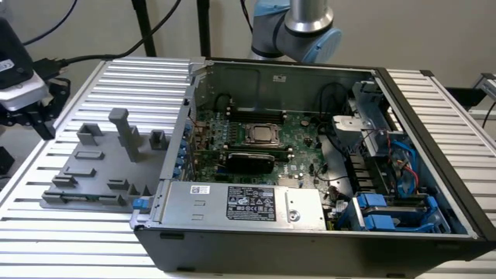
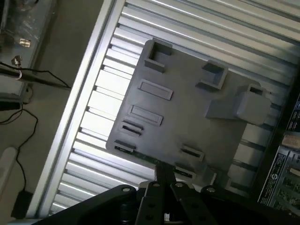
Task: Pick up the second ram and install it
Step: 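Pick up the second ram and move it above second insertion slot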
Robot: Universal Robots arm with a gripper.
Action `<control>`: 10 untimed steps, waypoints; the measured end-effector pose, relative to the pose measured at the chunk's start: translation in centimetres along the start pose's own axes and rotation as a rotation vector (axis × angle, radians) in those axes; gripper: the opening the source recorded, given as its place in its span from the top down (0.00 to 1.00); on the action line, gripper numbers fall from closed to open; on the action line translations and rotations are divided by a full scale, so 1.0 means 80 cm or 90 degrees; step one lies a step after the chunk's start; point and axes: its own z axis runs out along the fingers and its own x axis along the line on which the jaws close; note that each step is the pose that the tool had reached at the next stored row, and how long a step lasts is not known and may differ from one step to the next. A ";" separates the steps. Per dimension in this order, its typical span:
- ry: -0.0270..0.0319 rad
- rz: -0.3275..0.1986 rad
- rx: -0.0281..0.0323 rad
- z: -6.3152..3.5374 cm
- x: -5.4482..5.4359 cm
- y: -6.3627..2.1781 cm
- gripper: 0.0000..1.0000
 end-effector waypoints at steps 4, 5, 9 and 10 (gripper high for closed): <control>0.0030 -0.047 0.0005 0.003 0.000 0.000 0.89; 0.0038 -0.058 0.0010 0.003 0.000 0.000 0.89; 0.0075 -0.104 0.0033 0.005 0.000 0.000 0.89; 0.0084 -0.116 0.0039 0.006 0.000 0.000 0.89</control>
